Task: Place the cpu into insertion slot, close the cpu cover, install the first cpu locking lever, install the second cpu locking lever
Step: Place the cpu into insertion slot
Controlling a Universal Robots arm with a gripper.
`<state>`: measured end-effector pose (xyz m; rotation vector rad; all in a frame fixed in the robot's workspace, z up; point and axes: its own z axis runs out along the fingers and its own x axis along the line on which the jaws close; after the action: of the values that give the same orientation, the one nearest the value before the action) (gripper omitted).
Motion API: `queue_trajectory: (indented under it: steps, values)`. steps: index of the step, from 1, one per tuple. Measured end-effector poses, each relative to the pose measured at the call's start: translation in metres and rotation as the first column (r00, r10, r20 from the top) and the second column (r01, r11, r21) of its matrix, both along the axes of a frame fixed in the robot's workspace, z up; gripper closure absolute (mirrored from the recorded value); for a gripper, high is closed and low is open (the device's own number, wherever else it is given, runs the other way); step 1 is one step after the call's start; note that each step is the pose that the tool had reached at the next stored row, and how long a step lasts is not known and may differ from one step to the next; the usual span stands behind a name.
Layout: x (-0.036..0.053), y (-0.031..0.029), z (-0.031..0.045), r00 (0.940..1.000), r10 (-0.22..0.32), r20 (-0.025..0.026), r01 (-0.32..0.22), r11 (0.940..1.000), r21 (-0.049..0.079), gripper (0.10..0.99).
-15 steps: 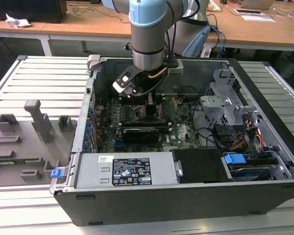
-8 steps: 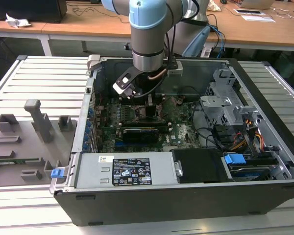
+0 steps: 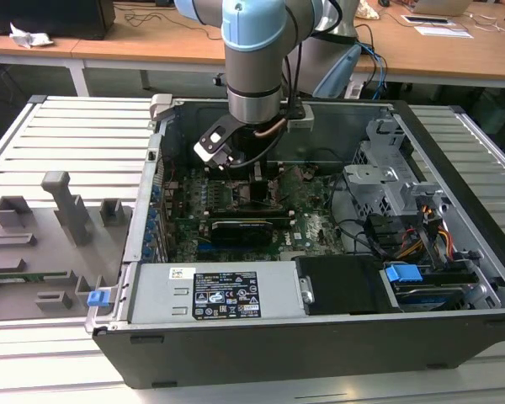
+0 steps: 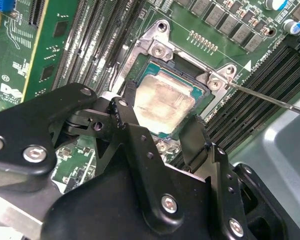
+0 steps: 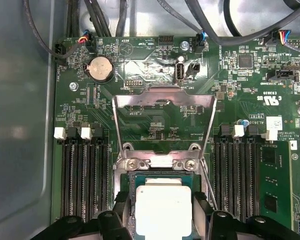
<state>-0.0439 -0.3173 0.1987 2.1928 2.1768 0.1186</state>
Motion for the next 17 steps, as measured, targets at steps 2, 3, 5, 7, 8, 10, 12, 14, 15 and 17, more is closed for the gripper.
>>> queue_trajectory:
  steps: [2, 3, 5, 7, 8, 10, 12, 14, 15, 17]
  values:
    - [0.0000, 0.0004, -0.0006, 1.0000, 0.000, 0.0001, 0.000, 1.0000, 0.004, 0.471]
    - [0.0000, 0.0004, -0.0007, 1.0000, 0.000, 0.0001, 0.000, 1.0000, 0.005, 0.471]
    - [0.0000, 0.0004, 0.0005, 1.0000, 0.000, 0.0000, 0.000, 1.0000, 0.005, 0.471]
    - [0.0000, 0.0004, 0.0060, 1.0000, 0.000, 0.0001, 0.000, 1.0000, 0.005, 0.471]
    - [0.0000, 0.0004, 0.0105, 1.0000, 0.000, -0.0005, 0.000, 1.0000, 0.005, 0.471]
    - [0.0008, 0.0000, 0.0136, 1.0000, 0.000, -0.0063, 0.000, 1.0000, 0.006, 0.490]
    - [0.0021, -0.0010, 0.0138, 0.9999, 0.000, -0.0146, 0.000, 1.0000, 0.006, 0.616]
    - [0.0035, -0.0018, 0.0138, 0.9998, 0.000, -0.0217, 0.000, 1.0000, 0.006, 0.796]
    - [0.0035, -0.0018, 0.0139, 0.9998, 0.000, -0.0219, 0.000, 1.0000, 0.006, 0.859]
    - [0.0035, -0.0019, 0.0146, 0.9998, 0.000, -0.0222, 0.000, 1.0000, 0.006, 0.976]
